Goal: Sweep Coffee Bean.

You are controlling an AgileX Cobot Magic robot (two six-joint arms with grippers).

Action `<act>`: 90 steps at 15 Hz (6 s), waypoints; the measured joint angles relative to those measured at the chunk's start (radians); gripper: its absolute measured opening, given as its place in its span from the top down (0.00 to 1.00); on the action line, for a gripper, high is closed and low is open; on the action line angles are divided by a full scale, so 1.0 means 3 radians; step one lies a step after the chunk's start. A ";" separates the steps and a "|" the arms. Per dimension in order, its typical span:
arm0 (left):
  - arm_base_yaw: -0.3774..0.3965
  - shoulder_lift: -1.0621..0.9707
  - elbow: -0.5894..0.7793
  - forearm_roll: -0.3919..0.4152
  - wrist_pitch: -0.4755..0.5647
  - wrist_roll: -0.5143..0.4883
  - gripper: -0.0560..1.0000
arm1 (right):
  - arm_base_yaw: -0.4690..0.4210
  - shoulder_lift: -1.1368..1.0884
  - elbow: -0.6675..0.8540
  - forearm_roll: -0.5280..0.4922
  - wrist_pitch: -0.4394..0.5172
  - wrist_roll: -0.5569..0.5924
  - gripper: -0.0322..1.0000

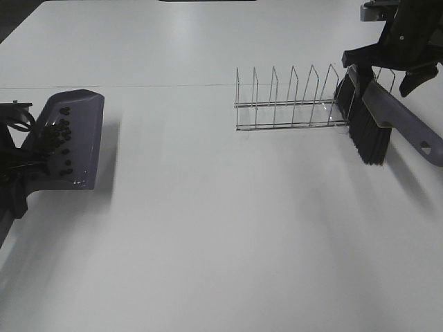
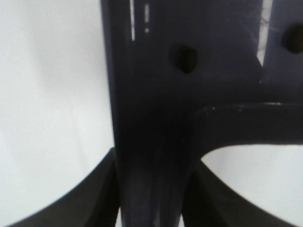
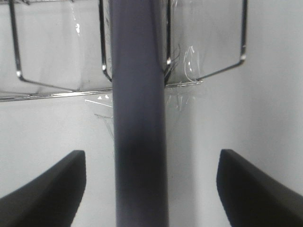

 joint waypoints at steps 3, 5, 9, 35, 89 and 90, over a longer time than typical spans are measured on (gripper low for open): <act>0.0000 0.0000 0.0000 -0.0033 0.0003 0.0000 0.64 | 0.0000 -0.0350 0.0000 -0.0027 -0.0010 -0.0007 0.32; 0.0000 0.0000 0.0000 -0.0063 0.0003 0.0000 0.64 | 0.0000 -0.0543 0.0000 -0.0030 0.0050 -0.0043 0.32; 0.0000 0.0000 0.0000 -0.0140 0.0003 0.0000 0.64 | 0.0000 -0.0820 0.0130 -0.0030 0.0317 -0.0107 0.32; -0.0500 0.0537 -0.0100 -0.0393 -0.0560 -0.0393 0.64 | 0.0000 -0.5020 0.3983 0.0130 -0.0643 -0.0160 0.32; -0.0500 -0.5487 0.2107 0.0657 0.0087 -0.0517 0.24 | 0.0000 -0.7537 0.4917 0.0047 0.0117 -0.0247 0.32; -0.0500 -0.5600 0.2107 0.0663 0.0087 -0.0517 0.24 | 0.0000 -0.7537 0.4917 0.0047 0.0117 -0.0247 0.32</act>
